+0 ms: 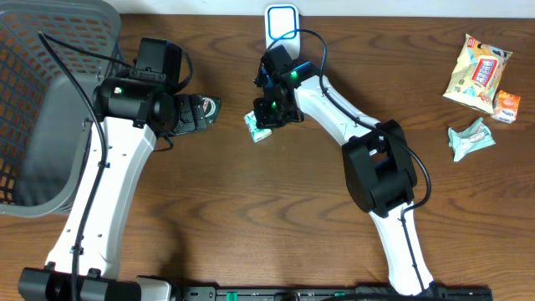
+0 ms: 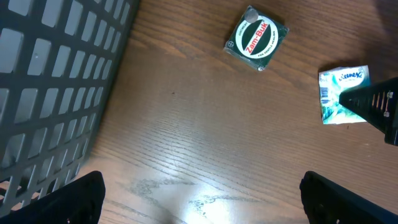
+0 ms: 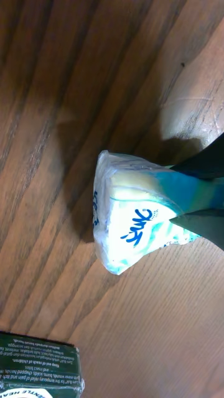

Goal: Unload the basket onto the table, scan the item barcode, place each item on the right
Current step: 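Raise the tissue pack up to the scanner, then carry the tissue pack to the far right and release it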

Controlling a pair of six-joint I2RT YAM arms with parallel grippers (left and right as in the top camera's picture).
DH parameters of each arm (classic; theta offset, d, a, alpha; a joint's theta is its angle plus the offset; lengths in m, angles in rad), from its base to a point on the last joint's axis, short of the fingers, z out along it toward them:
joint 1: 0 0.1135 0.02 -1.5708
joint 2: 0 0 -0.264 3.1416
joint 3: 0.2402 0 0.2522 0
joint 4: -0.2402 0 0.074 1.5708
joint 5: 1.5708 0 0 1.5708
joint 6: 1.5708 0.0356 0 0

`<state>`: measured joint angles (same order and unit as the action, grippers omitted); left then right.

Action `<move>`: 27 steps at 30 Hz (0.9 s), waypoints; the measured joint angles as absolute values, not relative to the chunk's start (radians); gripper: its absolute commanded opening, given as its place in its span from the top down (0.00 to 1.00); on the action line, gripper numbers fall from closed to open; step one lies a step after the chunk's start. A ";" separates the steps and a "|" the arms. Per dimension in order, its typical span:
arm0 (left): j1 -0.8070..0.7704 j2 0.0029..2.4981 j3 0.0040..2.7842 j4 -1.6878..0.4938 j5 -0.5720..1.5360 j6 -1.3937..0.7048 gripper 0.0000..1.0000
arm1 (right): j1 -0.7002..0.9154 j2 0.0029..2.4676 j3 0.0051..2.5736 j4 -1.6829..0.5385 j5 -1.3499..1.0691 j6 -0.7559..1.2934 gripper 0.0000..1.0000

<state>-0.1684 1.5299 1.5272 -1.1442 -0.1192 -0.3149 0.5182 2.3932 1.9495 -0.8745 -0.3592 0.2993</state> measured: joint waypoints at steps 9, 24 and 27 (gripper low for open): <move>-0.168 1.530 1.527 -1.145 -0.119 -0.315 0.01 | 0.509 2.324 2.049 -0.705 0.187 0.225 0.99; -0.168 1.530 1.527 -1.144 -0.119 -0.315 0.01 | 0.492 2.412 2.079 -0.041 0.600 -0.310 0.99; -0.168 1.530 1.527 -1.145 -0.119 -0.315 0.01 | 0.483 2.459 2.078 -0.018 0.584 -0.339 0.99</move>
<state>-0.1684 1.5299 1.5272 -1.1446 -0.1192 -0.3149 0.4831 2.4592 2.0785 -0.0177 0.5838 -0.3389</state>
